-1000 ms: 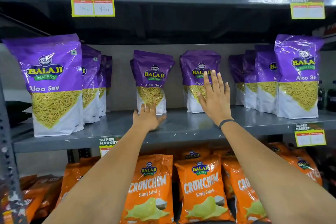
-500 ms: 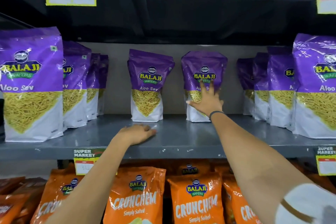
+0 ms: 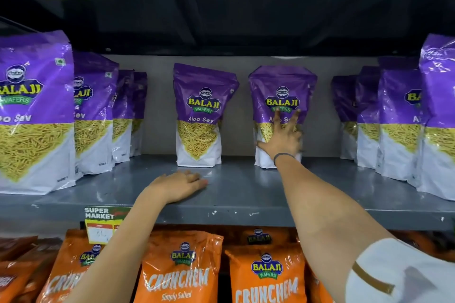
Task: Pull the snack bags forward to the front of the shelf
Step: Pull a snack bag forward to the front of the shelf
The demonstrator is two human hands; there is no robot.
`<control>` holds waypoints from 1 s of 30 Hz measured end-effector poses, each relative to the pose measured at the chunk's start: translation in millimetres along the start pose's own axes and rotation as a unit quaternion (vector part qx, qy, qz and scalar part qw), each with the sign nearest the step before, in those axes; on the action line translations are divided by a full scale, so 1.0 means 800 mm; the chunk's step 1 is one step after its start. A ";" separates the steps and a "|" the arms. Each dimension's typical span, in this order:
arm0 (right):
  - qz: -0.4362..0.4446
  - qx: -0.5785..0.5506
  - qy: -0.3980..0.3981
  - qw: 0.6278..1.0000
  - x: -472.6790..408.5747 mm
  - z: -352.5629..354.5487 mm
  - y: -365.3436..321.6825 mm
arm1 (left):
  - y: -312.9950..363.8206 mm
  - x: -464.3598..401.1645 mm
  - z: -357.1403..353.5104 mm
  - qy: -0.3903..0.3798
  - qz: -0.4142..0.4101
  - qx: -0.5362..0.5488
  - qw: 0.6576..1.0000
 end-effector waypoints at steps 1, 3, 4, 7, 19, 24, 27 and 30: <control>0.000 -0.001 0.001 1.000 0.000 0.000 0.000 | 0.000 0.000 0.000 0.000 0.000 0.000 1.000; 0.000 0.001 -0.002 1.000 0.001 0.002 0.001 | 0.000 -0.002 0.000 0.001 0.000 0.000 1.000; 0.000 0.001 -0.003 1.000 0.001 0.003 0.001 | -0.001 -0.003 0.000 0.001 -0.001 0.001 1.000; 0.000 0.002 -0.004 1.000 0.003 0.007 0.001 | -0.002 -0.007 -0.001 0.000 -0.003 0.004 1.000; 0.003 0.013 -0.018 1.000 0.031 0.037 -0.002 | -0.004 -0.009 -0.003 -0.003 0.004 0.016 1.000; 0.004 0.019 -0.016 1.000 0.046 0.055 -0.003 | -0.006 -0.011 -0.003 -0.003 0.006 0.013 1.000; 0.007 0.017 -0.016 1.000 0.054 0.063 -0.005 | -0.006 -0.009 -0.002 -0.003 0.010 0.014 1.000; 0.010 0.010 -0.013 1.000 0.063 0.070 -0.005 | -0.003 -0.005 -0.002 -0.003 0.009 0.013 1.000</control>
Point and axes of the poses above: each hand's wrist, its own x-axis away from the middle knuckle, its own z-axis out of the back of the hand, y = z × x, the point moved 5 cm from there along -x, towards the middle knuckle, and after that the axes turned 15 degrees about z, right-handed, at the moved point
